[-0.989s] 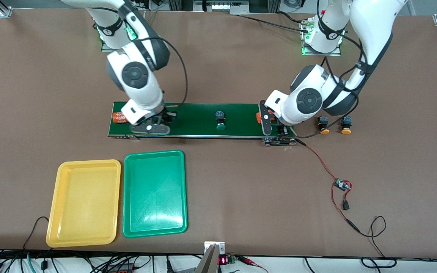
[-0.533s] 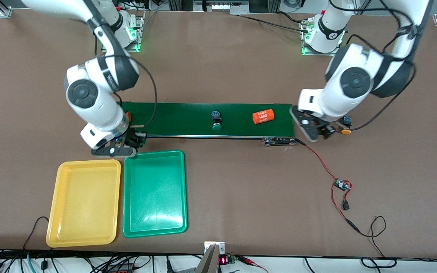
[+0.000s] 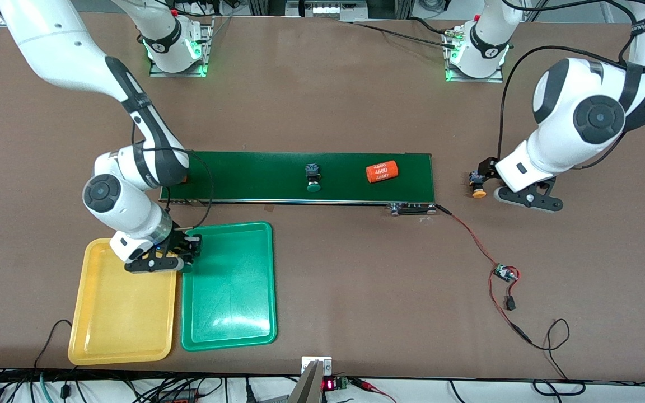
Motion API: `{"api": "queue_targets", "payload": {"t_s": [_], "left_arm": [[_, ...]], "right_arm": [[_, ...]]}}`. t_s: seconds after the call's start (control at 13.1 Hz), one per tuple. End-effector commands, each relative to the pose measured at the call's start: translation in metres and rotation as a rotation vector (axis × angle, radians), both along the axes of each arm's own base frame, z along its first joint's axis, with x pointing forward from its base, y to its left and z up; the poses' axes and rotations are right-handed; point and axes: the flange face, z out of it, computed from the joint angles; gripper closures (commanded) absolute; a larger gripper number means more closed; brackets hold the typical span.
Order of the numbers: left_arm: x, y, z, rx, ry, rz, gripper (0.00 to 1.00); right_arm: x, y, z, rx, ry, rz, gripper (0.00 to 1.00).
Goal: Sort buttons by color to trays
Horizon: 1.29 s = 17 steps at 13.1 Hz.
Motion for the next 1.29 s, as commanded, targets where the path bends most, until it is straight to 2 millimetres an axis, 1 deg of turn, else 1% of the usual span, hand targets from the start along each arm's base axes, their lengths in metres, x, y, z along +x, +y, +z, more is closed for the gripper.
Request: {"api": "queue_targets", "payload": {"t_s": [0.0, 0.08, 0.15, 0.23, 0.3, 0.38, 0.46, 0.53, 0.61, 0.68, 0.76, 0.84, 0.91, 0.99, 1.07, 1.14, 1.22], "left_arm": [[-0.009, -0.001, -0.057, 0.016, 0.129, 0.047, 0.00], [-0.014, 0.005, -0.079, 0.021, 0.167, 0.055, 0.00], [-0.019, 0.008, -0.096, 0.019, 0.166, 0.060, 0.00], [-0.028, 0.011, -0.113, 0.015, 0.162, 0.063, 0.00], [-0.038, 0.011, -0.130, 0.008, 0.136, 0.062, 0.00], [-0.048, 0.014, -0.150, -0.006, 0.085, 0.065, 0.00], [-0.058, 0.019, -0.168, -0.017, 0.044, 0.070, 0.00], [-0.063, 0.021, -0.178, -0.019, 0.042, 0.074, 0.00], [-0.065, 0.020, -0.181, -0.019, 0.047, 0.073, 0.00], [-0.070, 0.021, -0.189, -0.018, 0.060, 0.072, 0.00], [-0.073, 0.021, -0.201, -0.019, 0.071, 0.074, 0.00], [-0.078, 0.023, -0.212, -0.021, 0.076, 0.077, 0.00], [-0.078, 0.025, -0.216, -0.026, 0.058, 0.081, 0.00], [-0.079, 0.026, -0.219, -0.029, 0.054, 0.082, 0.06], [-0.080, 0.026, -0.222, -0.029, 0.057, 0.082, 0.26], [-0.079, 0.026, -0.222, -0.029, 0.057, 0.083, 0.43], [-0.078, 0.027, -0.221, -0.029, 0.056, 0.084, 0.58]], "right_arm": [[0.008, 0.021, -0.014, 0.030, -0.034, 0.033, 0.99], [0.005, 0.027, -0.024, 0.032, -0.024, 0.036, 0.99], [0.001, 0.038, -0.035, 0.033, -0.013, 0.047, 0.99], [-0.001, 0.048, -0.041, 0.039, -0.023, 0.062, 0.98], [-0.001, 0.049, -0.048, 0.046, -0.036, 0.065, 0.91], [-0.002, 0.049, -0.053, 0.048, -0.036, 0.066, 0.81], [-0.002, 0.049, -0.055, 0.050, -0.032, 0.062, 0.62], [-0.002, 0.049, -0.055, 0.049, -0.032, 0.063, 0.49], [-0.002, 0.049, -0.054, 0.049, -0.034, 0.061, 0.26], [-0.002, 0.047, -0.053, 0.048, -0.034, 0.059, 0.10], [-0.001, 0.044, -0.052, 0.044, -0.028, 0.054, 0.00], [-0.003, 0.042, -0.053, 0.040, -0.021, 0.052, 0.00], [-0.002, 0.034, -0.044, 0.026, -0.008, 0.044, 0.00], [-0.002, 0.032, -0.035, 0.011, 0.012, 0.045, 0.00], [-0.001, 0.030, -0.022, 0.004, 0.012, 0.045, 0.00], [-0.001, 0.030, -0.010, -0.004, 0.014, 0.046, 0.00], [-0.001, 0.029, -0.002, -0.008, 0.013, 0.047, 0.00]]}}
